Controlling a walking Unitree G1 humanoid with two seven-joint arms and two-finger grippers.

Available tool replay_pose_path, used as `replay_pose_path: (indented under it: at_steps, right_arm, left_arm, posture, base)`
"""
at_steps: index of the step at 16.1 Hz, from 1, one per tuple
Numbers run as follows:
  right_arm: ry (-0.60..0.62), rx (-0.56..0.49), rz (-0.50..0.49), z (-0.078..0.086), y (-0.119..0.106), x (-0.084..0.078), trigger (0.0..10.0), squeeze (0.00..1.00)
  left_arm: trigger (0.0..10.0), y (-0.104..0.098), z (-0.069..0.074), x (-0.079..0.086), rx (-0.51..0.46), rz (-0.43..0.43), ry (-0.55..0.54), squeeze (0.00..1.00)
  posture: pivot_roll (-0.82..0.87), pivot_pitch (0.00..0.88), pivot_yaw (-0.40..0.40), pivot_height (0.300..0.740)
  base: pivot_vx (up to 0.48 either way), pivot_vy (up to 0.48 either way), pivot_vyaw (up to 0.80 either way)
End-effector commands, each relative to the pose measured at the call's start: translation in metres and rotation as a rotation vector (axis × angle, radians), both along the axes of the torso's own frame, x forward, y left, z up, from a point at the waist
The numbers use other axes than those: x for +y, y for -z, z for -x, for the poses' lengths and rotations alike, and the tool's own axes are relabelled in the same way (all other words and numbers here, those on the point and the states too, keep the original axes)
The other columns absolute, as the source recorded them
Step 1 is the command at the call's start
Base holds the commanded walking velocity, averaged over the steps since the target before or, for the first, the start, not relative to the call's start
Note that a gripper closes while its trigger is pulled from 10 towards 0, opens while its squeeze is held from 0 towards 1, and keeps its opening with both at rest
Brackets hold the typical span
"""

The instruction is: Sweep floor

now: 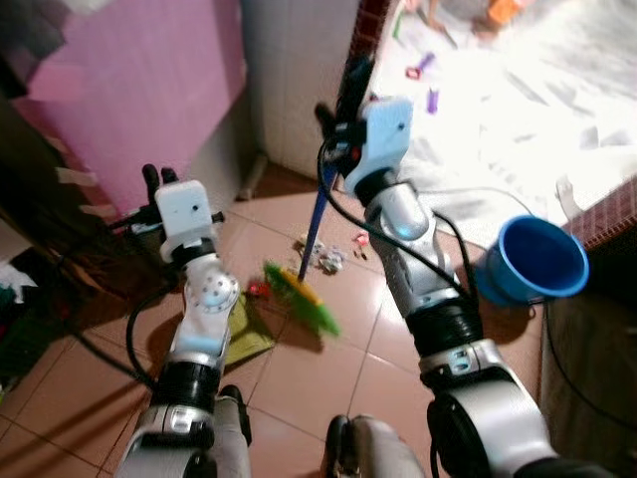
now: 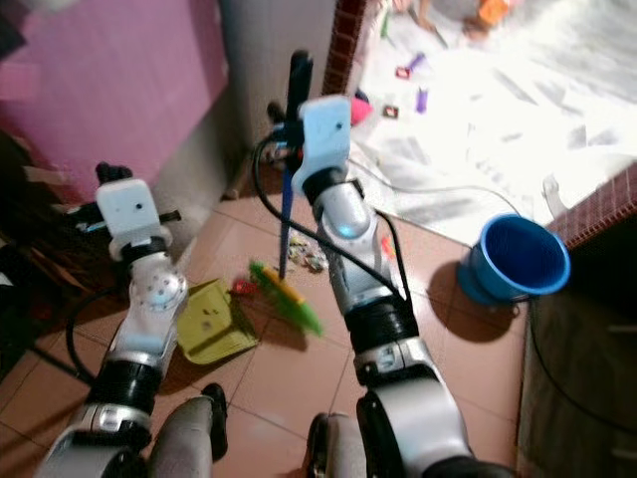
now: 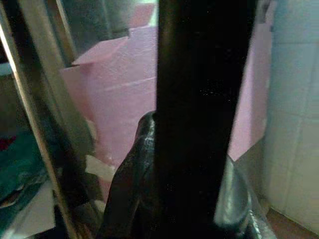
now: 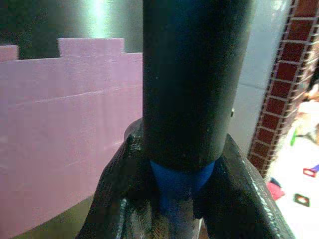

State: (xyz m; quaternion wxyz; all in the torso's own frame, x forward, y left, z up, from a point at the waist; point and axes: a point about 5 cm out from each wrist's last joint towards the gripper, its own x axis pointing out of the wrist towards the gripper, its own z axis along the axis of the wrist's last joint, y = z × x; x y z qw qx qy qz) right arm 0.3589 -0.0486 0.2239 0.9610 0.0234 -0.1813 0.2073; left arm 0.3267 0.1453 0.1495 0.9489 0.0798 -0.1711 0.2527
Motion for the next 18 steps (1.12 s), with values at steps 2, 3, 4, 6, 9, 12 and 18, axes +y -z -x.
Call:
replay_pose_path:
  at_steps: [2,3,4,6,9,12,18]
  right_arm:
    - [-0.016,-0.078,-0.015,0.003,-0.014,0.009,10.0,0.0]
    - [-0.021,-0.083,-0.01,0.004,-0.014,0.011,10.0,0.0]
    - [-0.026,-0.098,0.001,0.005,-0.014,0.017,10.0,0.0]
    - [-0.009,-0.135,0.024,0.007,-0.016,0.026,10.0,0.0]
    - [-0.116,-0.072,-0.013,0.013,0.003,0.045,10.0,0.0]
    - [-0.258,0.033,-0.022,0.026,0.028,0.058,10.0,0.0]
    - [-0.41,0.158,-0.081,0.036,0.043,0.041,10.0,0.0]
  left_arm:
    - [10.0,0.005,0.001,-0.009,-0.007,0.006,0.008,0.0]
    - [10.0,0.006,0.002,-0.008,-0.005,0.007,0.006,0.0]
    - [10.0,0.01,0.006,-0.006,0.002,0.007,-0.007,0.0]
    - [10.0,0.019,0.011,-0.004,0.017,0.009,-0.023,0.0]
    - [10.0,0.024,0.012,-0.005,0.028,0.01,-0.022,0.0]
    - [10.0,0.022,0.008,-0.006,0.028,0.01,-0.015,0.0]
    - [10.0,0.024,0.001,-0.007,0.059,0.078,0.012,0.0]
  posture:
    - [-0.06,0.308,-0.12,0.74]
    - [-0.06,0.307,-0.123,0.74]
    - [-0.06,0.306,-0.126,0.74]
    - [-0.05,0.308,-0.128,0.74]
    - [-0.05,0.294,-0.127,0.74]
    - [-0.05,0.28,-0.123,0.74]
    - [-0.06,0.237,-0.1,0.74]
  base:
    - [0.0,0.0,0.0]
    - [0.0,0.0,0.0]
    - [0.0,0.0,0.0]
    - [0.0,0.0,0.0]
    - [0.0,0.0,0.0]
    - [0.0,0.0,0.0]
    - [0.0,0.0,0.0]
